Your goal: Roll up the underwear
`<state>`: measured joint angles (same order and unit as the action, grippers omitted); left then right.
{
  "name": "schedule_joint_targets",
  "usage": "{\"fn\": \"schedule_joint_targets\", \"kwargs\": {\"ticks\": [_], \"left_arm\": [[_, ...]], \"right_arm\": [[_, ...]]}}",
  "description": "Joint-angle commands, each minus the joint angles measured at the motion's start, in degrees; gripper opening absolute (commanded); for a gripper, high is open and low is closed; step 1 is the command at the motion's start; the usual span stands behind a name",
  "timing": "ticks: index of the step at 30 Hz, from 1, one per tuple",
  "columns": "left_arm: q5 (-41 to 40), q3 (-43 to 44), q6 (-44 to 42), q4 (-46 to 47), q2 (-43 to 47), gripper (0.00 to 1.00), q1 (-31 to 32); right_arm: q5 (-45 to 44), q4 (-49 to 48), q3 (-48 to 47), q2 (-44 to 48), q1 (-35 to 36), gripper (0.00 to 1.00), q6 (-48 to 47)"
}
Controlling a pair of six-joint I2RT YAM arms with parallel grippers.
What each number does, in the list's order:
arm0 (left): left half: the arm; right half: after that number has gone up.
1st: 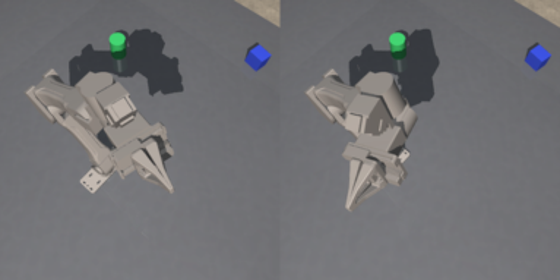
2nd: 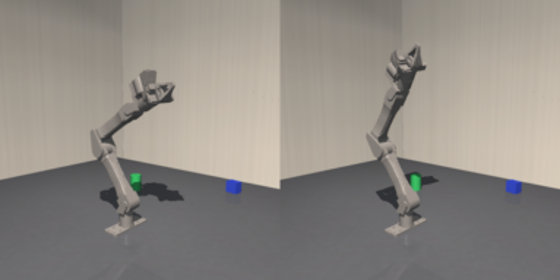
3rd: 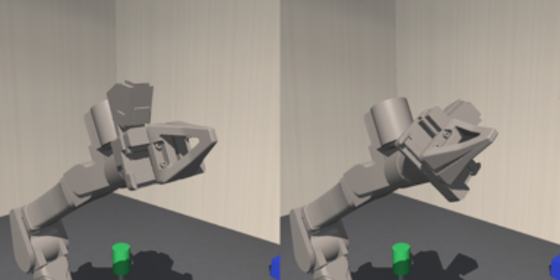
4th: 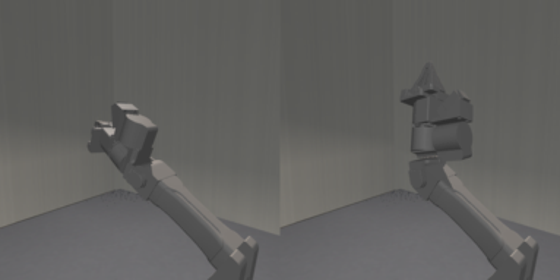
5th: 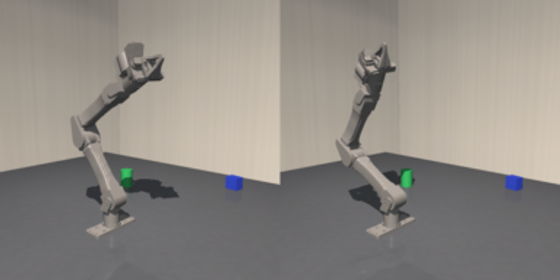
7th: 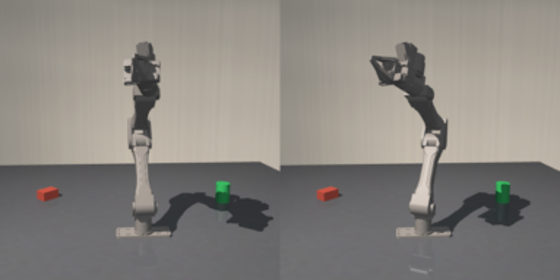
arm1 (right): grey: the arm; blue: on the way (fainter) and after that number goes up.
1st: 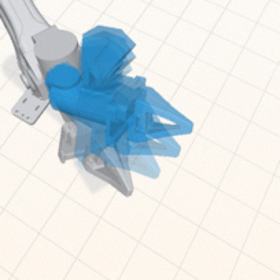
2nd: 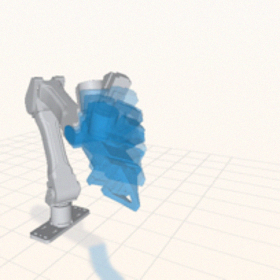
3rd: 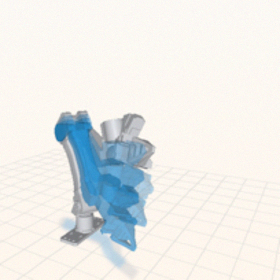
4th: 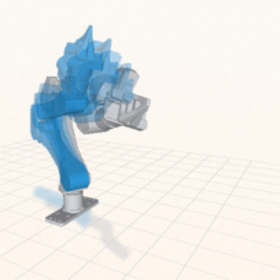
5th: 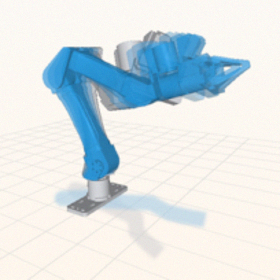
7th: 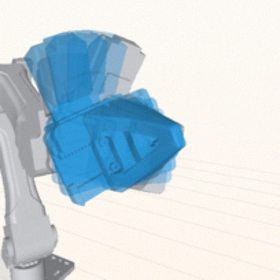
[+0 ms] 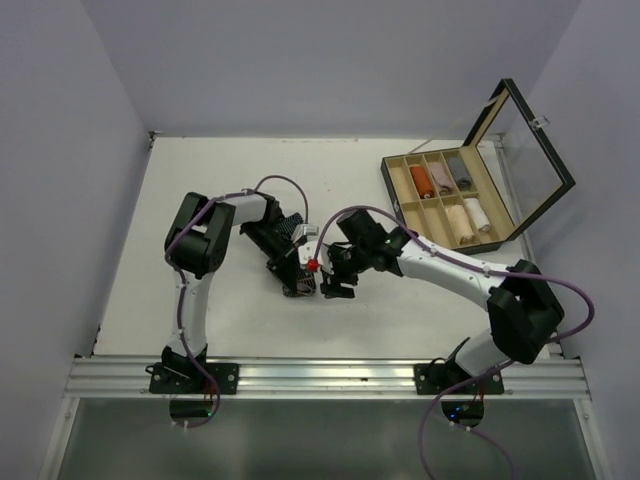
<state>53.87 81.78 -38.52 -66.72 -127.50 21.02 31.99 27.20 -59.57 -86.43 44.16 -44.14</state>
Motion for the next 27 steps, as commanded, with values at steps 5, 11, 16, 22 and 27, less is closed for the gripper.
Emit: {"fn": "schedule_joint_targets", "kwargs": {"ticks": [5,11,16,22,27], "left_arm": [[-10.35,-6.01,5.64,12.31,-2.31,0.0,-0.01],[-11.24,-6.45,9.43,13.72,-2.31,0.0,-0.71],[-11.24,-7.68,10.48,14.86,-2.31,0.0,-1.85],[-11.33,-7.51,9.87,14.77,-2.31,0.0,-2.03],[-11.15,-7.25,9.52,14.51,-1.79,0.02,-2.38]], "right_arm": [[-2.28,-19.02,3.93,-4.7,4.26,0.7,-5.52],[1.76,-18.24,2.88,-9.63,6.11,0.69,-6.31],[2.29,-19.72,2.79,-11.91,6.99,0.7,-4.3],[-1.57,-26.32,2.09,-16.84,7.52,0.65,1.07],[-0.35,-23.87,0.34,-19.65,7.52,0.22,0.37]]}}
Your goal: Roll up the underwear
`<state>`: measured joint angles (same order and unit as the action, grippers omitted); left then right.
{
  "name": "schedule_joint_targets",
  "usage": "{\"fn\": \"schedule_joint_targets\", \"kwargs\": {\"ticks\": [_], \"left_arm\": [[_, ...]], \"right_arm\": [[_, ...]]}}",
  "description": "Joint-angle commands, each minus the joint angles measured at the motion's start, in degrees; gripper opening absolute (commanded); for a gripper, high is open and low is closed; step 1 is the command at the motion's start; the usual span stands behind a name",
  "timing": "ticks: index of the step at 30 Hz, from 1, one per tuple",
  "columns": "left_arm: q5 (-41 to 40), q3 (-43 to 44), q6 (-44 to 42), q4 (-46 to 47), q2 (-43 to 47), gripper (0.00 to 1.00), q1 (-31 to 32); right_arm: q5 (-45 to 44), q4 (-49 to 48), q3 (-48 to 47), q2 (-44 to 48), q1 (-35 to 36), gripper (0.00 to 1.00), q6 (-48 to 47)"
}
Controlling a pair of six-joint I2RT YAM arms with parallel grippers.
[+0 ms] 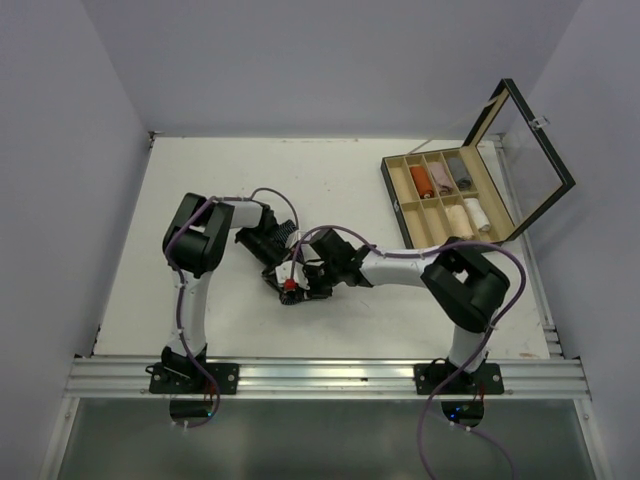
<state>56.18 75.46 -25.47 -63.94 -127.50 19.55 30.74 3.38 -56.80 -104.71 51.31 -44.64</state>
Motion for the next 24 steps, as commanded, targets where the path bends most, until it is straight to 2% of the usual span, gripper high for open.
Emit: {"fn": "schedule_joint_targets", "kwargs": {"ticks": [1,2,4,7,10,14,18,19,23,24], "left_arm": [[-13.56,-1.1,-3.53,12.17,-0.74,0.03,-1.09],[-13.73,-1.54,-3.36,12.35,-0.21,0.04,-1.18],[-13.73,-1.98,-3.35,12.96,2.5,0.1,-1.62],[-12.77,-3.82,-3.62,14.28,7.51,0.2,-3.37],[-12.32,-4.97,-3.35,16.65,18.65,0.27,-6.97],[-13.64,-0.77,-3.53,16.3,28.61,0.35,-12.59],[-15.05,0.3,-3.96,19.2,38.89,0.38,-19.45],[-15.57,-0.13,-4.49,21.29,43.96,0.39,-19.55],[-15.5,-9.16,-8.43,27.73,57.69,0.58,-19.55],[-15.32,-10.93,-12.98,27.47,59.81,0.59,-19.55]], "right_arm": [[1.51,0.83,-2.97,-2.07,0.37,0.15,0.96],[3.08,2.67,-3.58,-2.6,0.37,0.06,1.66],[5.28,5.31,-6.29,-4.97,-0.06,0.0,2.8],[11.52,9.8,-9.55,-7.35,-1.38,0.0,5.17],[16.18,11.21,-11.05,-9.28,-2.7,0.0,7.63],[21.28,12.53,-13.78,-13.23,-4.28,0.0,13.33],[25.76,10.52,-16.23,-16.74,-6.56,0.0,19.4],[27.77,9.99,-17.02,-17.72,-7.01,0.0,22.81],[30.43,14.72,-23.61,-24.48,-8.85,0.0,28.11],[30.95,15.6,-26.15,-27.02,-9.55,0.0,28.99]]}}
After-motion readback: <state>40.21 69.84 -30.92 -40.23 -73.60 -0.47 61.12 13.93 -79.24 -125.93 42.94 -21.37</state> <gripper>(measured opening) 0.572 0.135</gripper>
